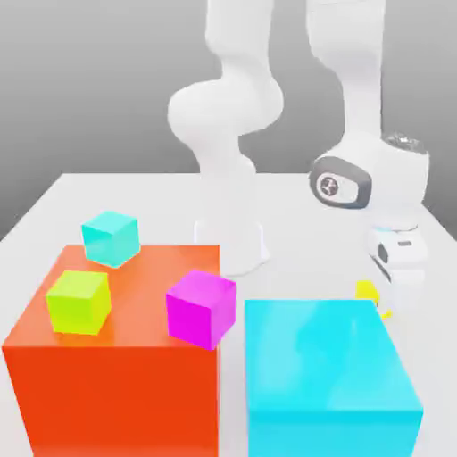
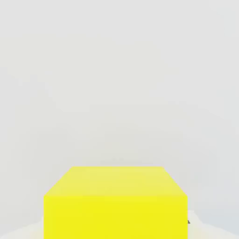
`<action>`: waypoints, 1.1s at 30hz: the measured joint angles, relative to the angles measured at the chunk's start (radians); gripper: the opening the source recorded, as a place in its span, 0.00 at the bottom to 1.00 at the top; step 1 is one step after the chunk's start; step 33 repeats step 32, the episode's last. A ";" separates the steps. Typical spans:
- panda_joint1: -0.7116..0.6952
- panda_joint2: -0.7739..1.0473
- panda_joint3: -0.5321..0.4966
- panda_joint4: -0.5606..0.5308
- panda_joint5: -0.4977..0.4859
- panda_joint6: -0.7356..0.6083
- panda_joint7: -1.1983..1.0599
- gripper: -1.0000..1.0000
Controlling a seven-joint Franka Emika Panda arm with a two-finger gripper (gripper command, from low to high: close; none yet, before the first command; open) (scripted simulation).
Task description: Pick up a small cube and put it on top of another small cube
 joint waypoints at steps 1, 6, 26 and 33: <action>0.003 -0.036 0.002 -0.007 0.022 -0.029 -0.017 0.00; -0.013 -0.111 -0.028 0.044 0.078 -0.157 0.002 0.00; -0.509 -0.249 -0.391 0.635 -0.016 -0.877 0.607 0.00; -0.513 -0.205 -0.405 0.576 -0.009 -0.776 0.605 1.00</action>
